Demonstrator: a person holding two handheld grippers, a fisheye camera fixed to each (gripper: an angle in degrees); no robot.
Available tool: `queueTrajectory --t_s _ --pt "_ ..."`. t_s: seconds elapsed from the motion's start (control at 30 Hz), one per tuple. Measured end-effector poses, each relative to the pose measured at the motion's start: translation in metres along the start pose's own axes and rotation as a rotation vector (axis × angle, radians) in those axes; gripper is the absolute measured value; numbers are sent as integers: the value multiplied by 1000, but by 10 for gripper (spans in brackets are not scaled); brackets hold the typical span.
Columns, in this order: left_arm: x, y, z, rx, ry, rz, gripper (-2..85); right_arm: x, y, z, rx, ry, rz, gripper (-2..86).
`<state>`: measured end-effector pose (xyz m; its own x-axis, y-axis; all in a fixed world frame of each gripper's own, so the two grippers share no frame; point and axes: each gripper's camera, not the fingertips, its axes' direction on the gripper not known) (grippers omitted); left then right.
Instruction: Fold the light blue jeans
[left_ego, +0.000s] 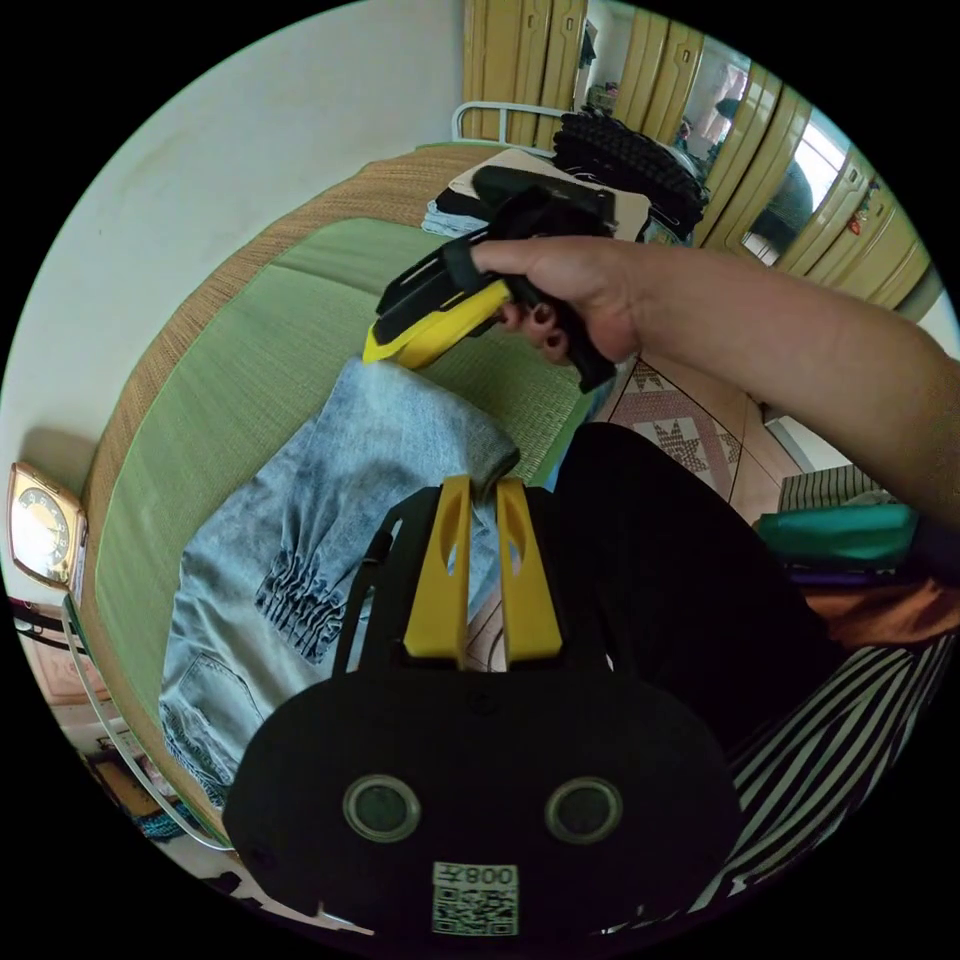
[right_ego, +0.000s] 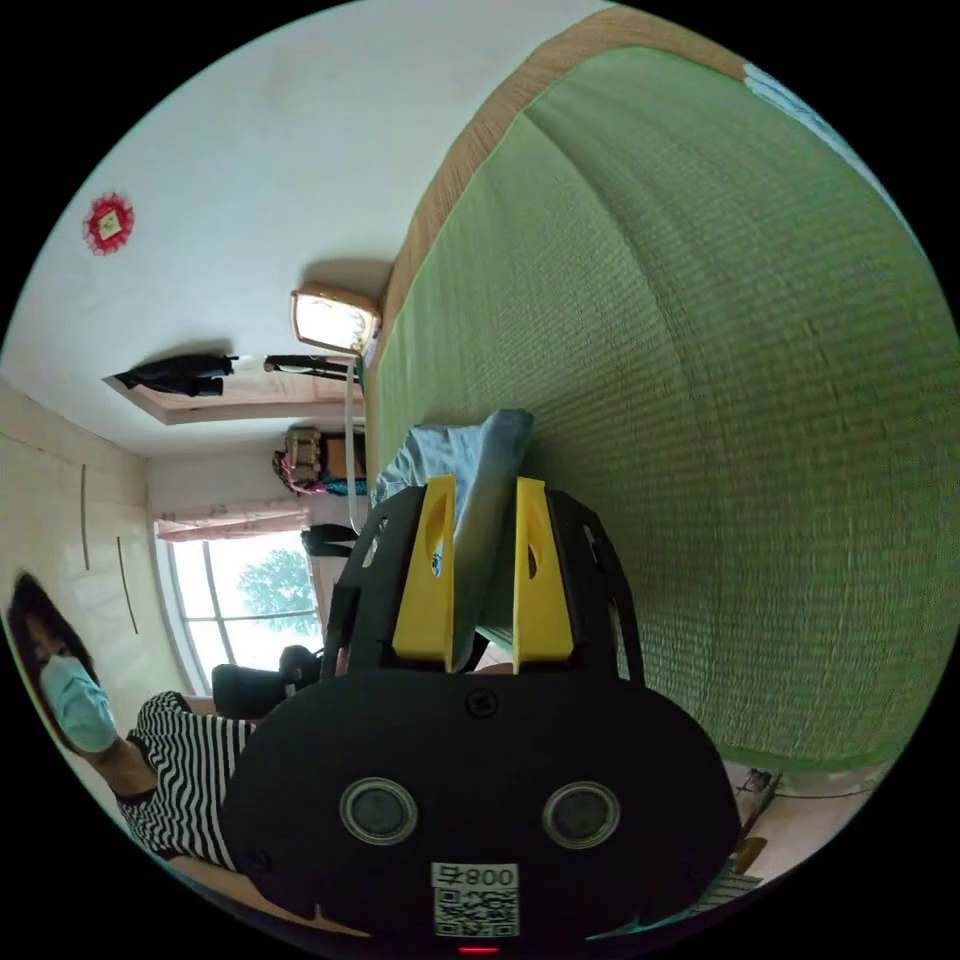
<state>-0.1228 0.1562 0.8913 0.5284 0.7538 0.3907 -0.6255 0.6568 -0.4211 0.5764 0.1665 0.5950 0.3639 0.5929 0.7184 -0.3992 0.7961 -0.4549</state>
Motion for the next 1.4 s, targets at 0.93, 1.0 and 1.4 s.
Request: queueTrajectory --t_s 0.93,1.0,1.4 --pt "-164 210 -49 296 278 -177 37 -152 7 63 112 56 -78 16" --pt "-187 239 -57 342 300 -217 37 -175 5 79 109 47 -105 16" --pt "-353 469 -81 629 364 -568 38 -339 -23 272 -24 127 -282 18"
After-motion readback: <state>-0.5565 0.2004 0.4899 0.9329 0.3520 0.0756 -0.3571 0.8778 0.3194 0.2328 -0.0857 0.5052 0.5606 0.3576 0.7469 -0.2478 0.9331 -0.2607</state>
